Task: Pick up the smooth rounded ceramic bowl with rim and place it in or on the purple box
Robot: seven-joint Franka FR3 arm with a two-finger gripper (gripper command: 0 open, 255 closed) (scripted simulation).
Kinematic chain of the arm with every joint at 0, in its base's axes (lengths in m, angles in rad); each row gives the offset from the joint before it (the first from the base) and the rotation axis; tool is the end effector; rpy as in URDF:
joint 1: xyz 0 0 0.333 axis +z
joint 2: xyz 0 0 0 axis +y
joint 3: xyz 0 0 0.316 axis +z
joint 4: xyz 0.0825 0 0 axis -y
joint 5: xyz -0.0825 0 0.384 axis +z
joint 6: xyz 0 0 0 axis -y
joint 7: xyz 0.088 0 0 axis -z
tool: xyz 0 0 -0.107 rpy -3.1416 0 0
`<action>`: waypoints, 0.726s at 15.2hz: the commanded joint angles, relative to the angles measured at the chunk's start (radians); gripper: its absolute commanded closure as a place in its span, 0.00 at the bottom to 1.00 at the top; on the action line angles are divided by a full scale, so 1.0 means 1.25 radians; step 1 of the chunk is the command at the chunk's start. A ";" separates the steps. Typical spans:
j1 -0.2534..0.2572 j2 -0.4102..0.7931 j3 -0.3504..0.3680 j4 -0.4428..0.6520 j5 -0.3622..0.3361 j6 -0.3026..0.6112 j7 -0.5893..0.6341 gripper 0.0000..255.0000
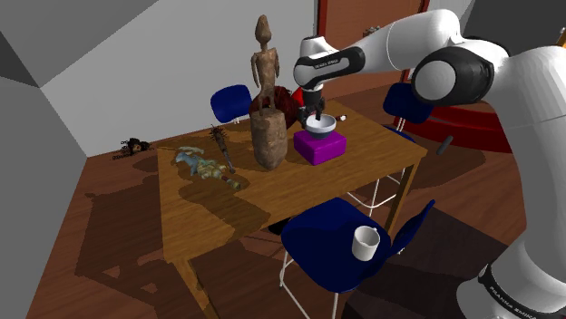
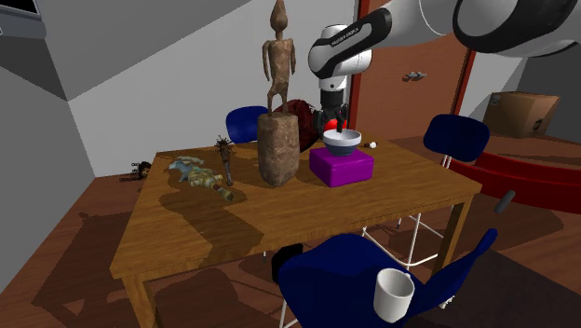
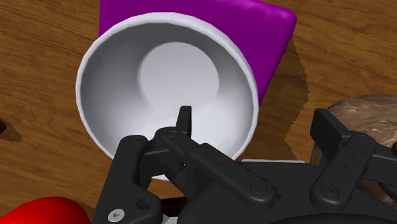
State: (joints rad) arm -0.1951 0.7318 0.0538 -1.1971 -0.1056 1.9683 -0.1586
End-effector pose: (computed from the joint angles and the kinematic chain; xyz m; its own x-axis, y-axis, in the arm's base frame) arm 0.7431 -0.1238 0.3528 0.9987 0.0427 0.0291 0.0406 -0.9968 0.0684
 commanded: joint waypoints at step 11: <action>0.003 -0.025 0.002 0.047 0.002 -0.073 -0.003 0.00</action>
